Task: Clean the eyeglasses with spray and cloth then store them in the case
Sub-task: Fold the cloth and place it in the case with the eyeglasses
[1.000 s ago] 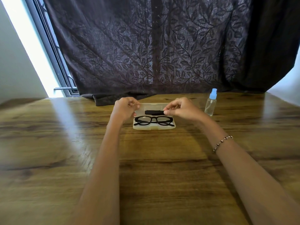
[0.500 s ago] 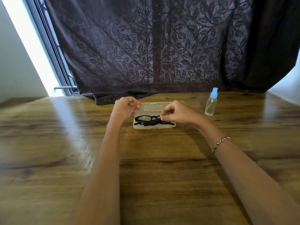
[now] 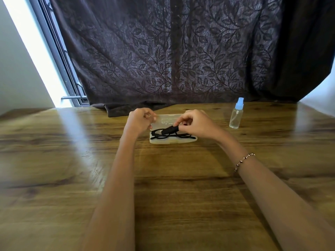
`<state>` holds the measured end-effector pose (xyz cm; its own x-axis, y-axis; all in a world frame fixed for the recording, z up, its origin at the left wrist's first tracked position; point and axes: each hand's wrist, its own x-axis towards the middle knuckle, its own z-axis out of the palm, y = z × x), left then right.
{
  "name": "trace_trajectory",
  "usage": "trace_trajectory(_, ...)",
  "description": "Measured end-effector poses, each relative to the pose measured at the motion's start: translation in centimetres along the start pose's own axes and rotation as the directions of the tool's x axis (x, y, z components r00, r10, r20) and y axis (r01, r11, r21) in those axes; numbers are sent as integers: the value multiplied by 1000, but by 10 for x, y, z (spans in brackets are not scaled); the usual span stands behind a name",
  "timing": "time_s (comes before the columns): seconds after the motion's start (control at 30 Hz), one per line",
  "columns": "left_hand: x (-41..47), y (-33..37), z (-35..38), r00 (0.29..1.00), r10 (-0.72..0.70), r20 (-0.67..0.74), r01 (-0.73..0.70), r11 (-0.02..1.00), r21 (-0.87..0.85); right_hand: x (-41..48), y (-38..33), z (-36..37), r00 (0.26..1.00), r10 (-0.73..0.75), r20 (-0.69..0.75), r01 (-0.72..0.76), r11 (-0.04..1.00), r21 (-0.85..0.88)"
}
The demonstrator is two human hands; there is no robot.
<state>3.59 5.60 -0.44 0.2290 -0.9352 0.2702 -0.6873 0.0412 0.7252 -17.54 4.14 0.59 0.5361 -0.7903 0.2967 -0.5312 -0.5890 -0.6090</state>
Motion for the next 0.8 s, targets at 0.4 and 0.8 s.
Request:
trace_trajectory(0.4, -3, 3, -2, 1000, -12, 15, 12, 1000, -5, 0, -2, -2, 999, -55, -1, 53, 981, -185)
trace_trajectory(0.8, -2, 4, -3, 999, -29, 16, 29, 1000, -9, 0, -4, -1, 994, -110, 9, 109, 963, -247)
